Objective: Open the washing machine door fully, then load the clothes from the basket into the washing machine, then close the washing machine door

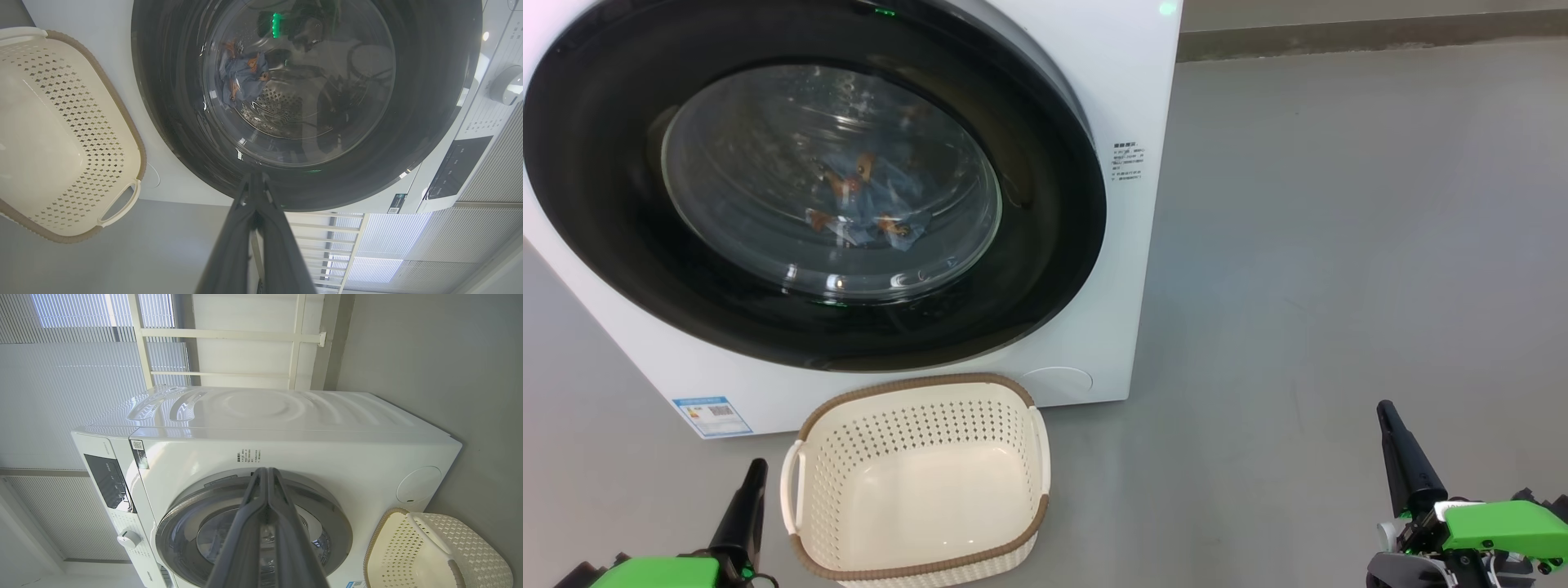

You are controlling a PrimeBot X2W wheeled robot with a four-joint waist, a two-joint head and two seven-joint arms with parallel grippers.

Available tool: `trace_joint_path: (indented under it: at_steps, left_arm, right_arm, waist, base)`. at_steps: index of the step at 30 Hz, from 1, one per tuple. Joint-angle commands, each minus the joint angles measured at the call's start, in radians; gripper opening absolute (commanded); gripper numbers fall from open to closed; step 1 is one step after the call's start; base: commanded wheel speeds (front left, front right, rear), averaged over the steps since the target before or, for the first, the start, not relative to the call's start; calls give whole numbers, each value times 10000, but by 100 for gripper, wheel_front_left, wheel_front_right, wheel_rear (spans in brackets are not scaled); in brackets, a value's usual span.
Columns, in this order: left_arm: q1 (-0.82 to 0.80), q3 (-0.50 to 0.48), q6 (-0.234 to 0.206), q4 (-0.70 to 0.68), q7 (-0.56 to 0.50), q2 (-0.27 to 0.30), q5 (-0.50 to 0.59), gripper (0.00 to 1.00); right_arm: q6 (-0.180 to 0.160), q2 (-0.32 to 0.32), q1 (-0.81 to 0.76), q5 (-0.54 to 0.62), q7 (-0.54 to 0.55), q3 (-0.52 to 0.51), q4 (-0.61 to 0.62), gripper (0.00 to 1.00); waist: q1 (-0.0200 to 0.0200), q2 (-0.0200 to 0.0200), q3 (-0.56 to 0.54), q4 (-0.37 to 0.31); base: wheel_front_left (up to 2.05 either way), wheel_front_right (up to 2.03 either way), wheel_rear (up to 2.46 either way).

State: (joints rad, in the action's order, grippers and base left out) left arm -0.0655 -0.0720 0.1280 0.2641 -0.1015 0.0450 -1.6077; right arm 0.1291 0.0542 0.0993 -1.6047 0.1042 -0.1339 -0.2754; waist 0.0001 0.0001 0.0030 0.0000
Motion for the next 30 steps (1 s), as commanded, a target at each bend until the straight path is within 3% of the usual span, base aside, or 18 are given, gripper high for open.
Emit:
trace_joint_path:
  at_steps: [1, 30]
  left_arm:
    - [-419, -349, 27, -189, -62, 108, -65, 0]
    - [-422, -378, 27, -190, -84, 88, -42, 0]
  right_arm:
    - [16, -2, 82, -75, 55, 245, 309, 0]
    - [16, -16, 84, -58, 71, 225, 308, 0]
  waist:
    - [-1, -1, 0, 0]
    - [-1, -1, 0, 0]
  base:
    - [0, 0, 0]
    - [0, 0, 0]
